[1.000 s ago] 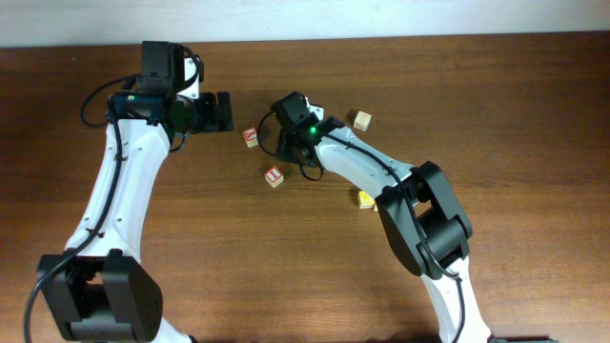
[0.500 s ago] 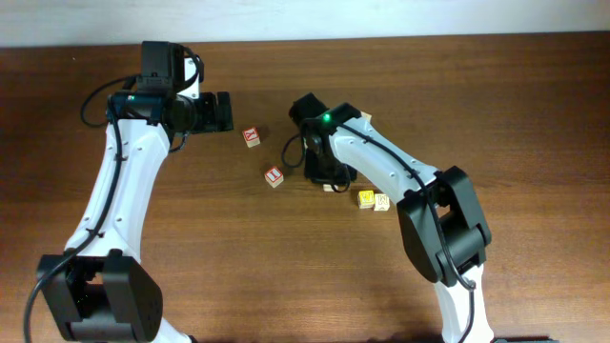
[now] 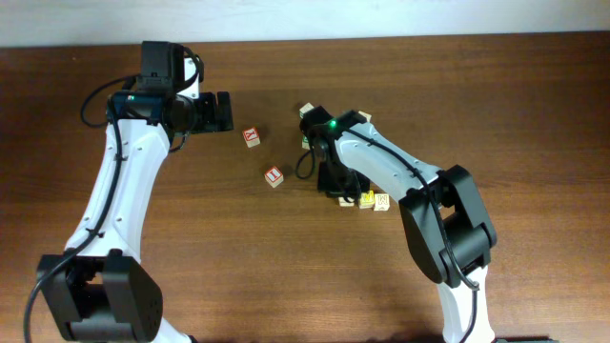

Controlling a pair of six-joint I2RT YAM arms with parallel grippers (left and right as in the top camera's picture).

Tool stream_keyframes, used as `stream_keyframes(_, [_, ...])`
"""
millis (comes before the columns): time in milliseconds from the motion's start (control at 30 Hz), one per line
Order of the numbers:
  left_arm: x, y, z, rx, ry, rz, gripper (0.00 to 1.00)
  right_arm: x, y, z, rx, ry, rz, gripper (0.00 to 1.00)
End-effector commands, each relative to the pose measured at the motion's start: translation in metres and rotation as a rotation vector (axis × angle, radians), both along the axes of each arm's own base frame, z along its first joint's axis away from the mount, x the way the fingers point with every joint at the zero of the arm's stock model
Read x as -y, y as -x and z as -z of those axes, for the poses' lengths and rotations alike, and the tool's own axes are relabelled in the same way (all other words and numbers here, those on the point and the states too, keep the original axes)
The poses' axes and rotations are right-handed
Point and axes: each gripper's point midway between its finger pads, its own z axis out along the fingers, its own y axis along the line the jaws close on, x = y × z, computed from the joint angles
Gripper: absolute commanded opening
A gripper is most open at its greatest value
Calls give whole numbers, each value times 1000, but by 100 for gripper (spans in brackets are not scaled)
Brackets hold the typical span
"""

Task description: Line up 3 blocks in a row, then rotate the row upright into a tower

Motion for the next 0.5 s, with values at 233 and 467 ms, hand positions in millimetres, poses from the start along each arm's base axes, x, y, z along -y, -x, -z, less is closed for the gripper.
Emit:
stream_keyframes(233, [-2,-4,-3,9,-1,-12,99,-9,-15,-42,21,-70,-66,54])
stream_keyframes(467, [-2,-4,-3,9,0,-12,99,27,-38,-92,117,-97,-38,26])
